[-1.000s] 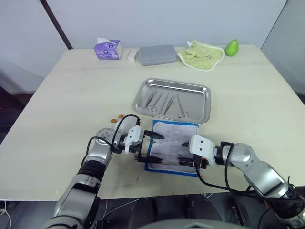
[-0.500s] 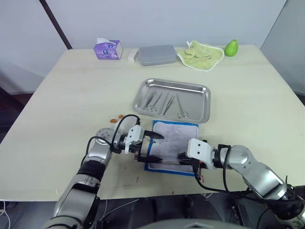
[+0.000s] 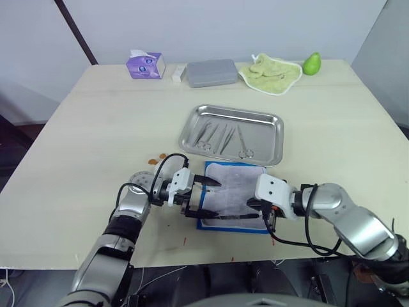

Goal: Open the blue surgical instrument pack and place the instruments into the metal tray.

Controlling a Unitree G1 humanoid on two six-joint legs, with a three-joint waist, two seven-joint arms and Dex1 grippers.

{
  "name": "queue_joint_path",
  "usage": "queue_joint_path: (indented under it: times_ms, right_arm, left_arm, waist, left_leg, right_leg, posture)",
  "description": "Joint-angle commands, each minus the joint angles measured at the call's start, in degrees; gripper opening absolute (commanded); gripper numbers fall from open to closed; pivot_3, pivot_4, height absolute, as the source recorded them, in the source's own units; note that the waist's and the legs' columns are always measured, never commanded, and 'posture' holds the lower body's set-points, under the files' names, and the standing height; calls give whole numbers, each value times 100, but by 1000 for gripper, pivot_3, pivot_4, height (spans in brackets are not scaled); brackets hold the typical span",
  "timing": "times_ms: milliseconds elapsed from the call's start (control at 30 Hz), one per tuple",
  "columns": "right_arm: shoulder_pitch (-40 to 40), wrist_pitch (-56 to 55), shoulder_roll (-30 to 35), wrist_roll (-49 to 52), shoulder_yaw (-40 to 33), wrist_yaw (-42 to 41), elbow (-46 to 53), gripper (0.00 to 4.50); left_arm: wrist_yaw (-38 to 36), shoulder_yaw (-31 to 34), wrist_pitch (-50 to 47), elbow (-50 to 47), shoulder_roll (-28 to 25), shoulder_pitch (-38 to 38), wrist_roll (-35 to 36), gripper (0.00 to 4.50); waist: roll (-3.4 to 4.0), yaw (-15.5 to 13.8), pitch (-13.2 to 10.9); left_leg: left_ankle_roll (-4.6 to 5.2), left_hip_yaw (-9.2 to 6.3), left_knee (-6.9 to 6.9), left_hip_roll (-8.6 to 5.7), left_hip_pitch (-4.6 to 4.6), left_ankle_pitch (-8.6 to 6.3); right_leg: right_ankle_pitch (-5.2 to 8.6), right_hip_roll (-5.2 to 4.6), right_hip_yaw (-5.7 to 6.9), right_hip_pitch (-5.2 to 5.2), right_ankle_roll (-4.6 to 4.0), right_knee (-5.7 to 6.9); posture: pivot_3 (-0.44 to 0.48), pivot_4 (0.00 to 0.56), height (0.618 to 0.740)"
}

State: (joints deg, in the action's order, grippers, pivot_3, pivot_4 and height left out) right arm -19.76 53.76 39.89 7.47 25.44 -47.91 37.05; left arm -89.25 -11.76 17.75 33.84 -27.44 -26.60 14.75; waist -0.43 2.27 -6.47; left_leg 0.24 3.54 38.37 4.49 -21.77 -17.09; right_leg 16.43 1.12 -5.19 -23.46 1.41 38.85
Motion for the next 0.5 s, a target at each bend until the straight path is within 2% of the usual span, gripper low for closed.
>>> queue_joint_path:
  times_ms: [33,233,367,467,500]
  right_arm:
    - [-168,282,183,216,-178,-73,422,84]
    - [-228,485,481,455,-329,-102,662,84]
    - [-173,654,266,797,-486,-40,654,84]
    - [-30,302,91,661,-311,206,445,857]
    - [35,165,30,598,-257,289,358,1411]
  left_arm:
    - [-44,-228,-173,222,22,233,-279,4500]
    - [-54,-229,-157,271,42,201,-287,4500]
    - [-59,-232,-143,305,60,182,-290,4500]
    - [-65,-232,-134,326,67,174,-291,4500]
    - [-67,-233,-133,328,68,173,-293,4500]
  waist:
    - [0,0,0]
    - [-1,0,-1]
    - [-2,0,-1]
    - [-2,-2,-1]
    - [-3,-5,-1]
  left_leg:
    - [0,0,0,0,0,0]
    - [0,0,0,-2,-1,0]
    - [0,0,0,-2,0,0]
    - [0,-1,1,-3,0,0]
    - [0,-2,1,-4,-2,0]
  right_leg:
    - [0,0,0,0,0,0]
    - [0,-3,0,0,1,0]
    - [0,-2,1,0,1,1]
    - [0,-3,0,1,1,1]
    - [0,-3,1,1,1,1]
  posture:
    - [0,150,740]
    - [0,150,740]
    - [0,150,740]
    - [0,150,740]
    - [0,150,740]
